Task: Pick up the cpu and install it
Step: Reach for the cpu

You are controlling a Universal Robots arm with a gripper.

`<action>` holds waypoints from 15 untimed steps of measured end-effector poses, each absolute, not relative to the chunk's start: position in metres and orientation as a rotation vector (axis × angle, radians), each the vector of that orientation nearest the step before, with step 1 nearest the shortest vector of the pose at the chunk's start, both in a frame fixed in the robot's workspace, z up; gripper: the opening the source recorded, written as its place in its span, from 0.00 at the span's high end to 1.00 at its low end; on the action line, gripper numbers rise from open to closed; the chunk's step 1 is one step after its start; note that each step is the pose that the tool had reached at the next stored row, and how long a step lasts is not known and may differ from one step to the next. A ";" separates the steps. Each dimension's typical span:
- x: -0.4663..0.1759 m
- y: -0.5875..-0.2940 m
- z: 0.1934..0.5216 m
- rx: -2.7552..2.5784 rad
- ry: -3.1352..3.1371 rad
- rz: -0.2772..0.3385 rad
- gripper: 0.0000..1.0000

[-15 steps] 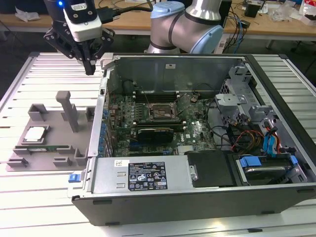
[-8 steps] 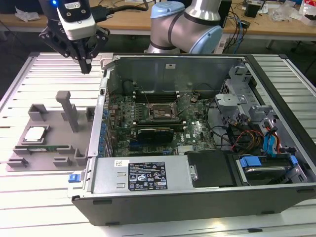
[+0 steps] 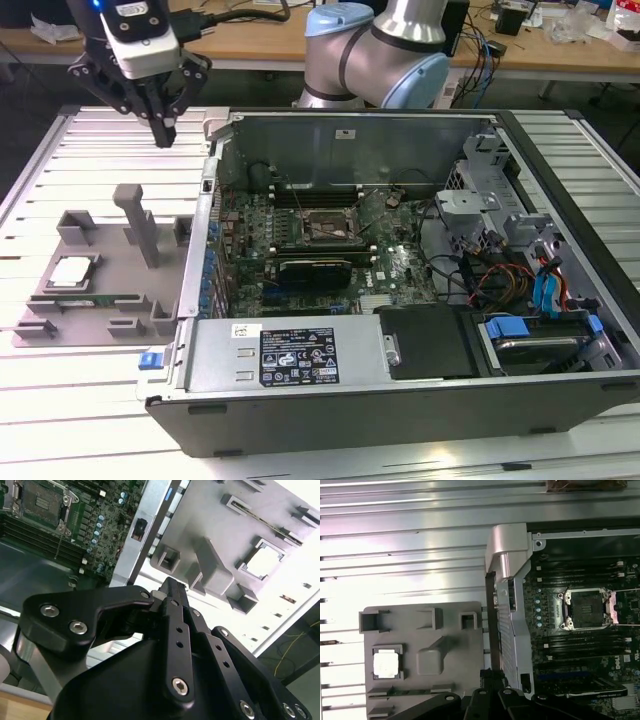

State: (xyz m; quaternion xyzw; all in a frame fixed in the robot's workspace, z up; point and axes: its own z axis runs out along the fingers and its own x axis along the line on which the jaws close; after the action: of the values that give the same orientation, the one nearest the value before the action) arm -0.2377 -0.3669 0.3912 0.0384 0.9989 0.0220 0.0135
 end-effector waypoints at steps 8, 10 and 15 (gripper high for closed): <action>-0.247 -0.363 0.387 0.119 3.112 0.069 0.89; -0.251 -0.362 0.386 0.120 3.111 0.069 0.89; -0.262 -0.361 0.384 0.120 3.111 0.069 0.89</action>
State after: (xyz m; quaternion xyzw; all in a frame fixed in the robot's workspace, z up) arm -0.2619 -0.3610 0.3841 0.0384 0.9989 0.0221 0.0135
